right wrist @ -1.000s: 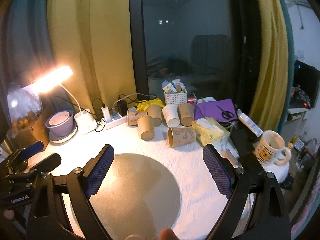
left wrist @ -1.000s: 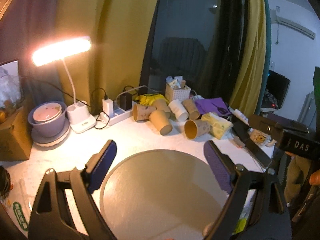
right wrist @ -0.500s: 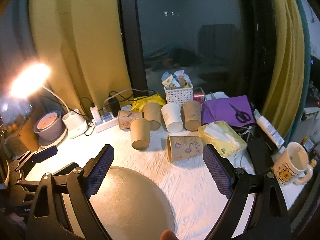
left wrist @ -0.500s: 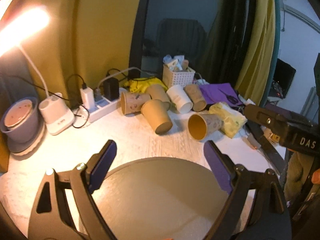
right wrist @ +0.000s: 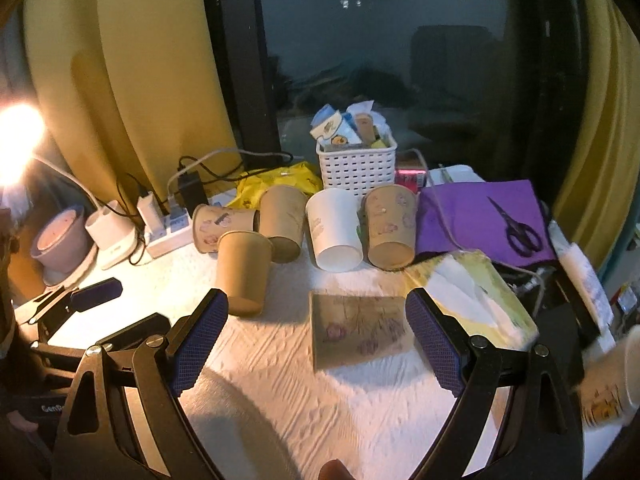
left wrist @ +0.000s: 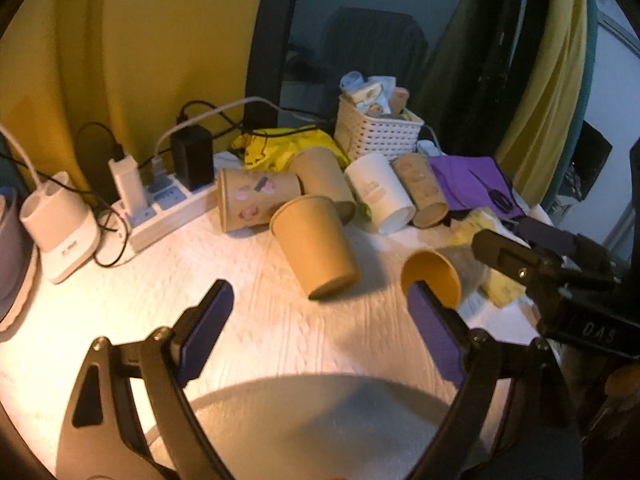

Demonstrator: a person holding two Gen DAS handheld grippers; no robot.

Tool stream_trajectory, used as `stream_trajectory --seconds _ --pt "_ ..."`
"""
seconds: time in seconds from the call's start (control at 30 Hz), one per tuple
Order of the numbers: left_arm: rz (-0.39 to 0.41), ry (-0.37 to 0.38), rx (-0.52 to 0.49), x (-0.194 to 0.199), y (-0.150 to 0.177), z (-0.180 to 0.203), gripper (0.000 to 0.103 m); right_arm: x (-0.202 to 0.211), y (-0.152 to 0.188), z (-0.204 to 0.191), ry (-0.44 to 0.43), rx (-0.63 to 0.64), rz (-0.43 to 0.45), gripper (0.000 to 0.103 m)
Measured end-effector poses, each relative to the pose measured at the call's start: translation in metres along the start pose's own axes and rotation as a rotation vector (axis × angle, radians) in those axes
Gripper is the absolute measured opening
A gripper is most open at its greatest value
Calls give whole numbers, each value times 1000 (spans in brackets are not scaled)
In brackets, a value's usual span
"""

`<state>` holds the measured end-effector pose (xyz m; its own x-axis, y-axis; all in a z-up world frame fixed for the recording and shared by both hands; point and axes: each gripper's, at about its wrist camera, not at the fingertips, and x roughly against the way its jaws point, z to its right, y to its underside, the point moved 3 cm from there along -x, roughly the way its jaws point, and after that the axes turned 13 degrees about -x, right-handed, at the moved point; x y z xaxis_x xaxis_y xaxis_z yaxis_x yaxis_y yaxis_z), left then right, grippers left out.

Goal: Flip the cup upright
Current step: 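Move the left tool toward the tipped-over plain brown paper cup, then close the left gripper on the brown cup's base and lift it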

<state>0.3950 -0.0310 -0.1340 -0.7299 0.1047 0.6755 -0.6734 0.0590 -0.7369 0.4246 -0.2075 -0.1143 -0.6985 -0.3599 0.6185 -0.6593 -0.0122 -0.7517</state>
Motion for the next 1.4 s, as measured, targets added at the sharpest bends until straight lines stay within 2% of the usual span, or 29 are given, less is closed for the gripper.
stream_trajectory --seconds 0.33,0.67,0.7,0.87,1.1,1.4 --pt "-44 -3 5 -48 -10 -3 89 -32 -13 18 24 -16 -6 92" --pt "-97 -7 2 -75 -12 -5 89 -42 -15 30 32 -39 -14 92" --pt "-97 -10 0 -76 -12 -4 80 -42 -15 30 31 -40 -14 92" --pt "-137 4 -20 -89 -9 -1 53 -42 -17 29 22 -46 -10 92" --pt "-115 9 -15 -82 -10 -3 53 -40 -19 29 27 -57 -11 92" --pt "-87 23 -31 -55 -6 1 53 -20 -18 20 24 -62 6 92"
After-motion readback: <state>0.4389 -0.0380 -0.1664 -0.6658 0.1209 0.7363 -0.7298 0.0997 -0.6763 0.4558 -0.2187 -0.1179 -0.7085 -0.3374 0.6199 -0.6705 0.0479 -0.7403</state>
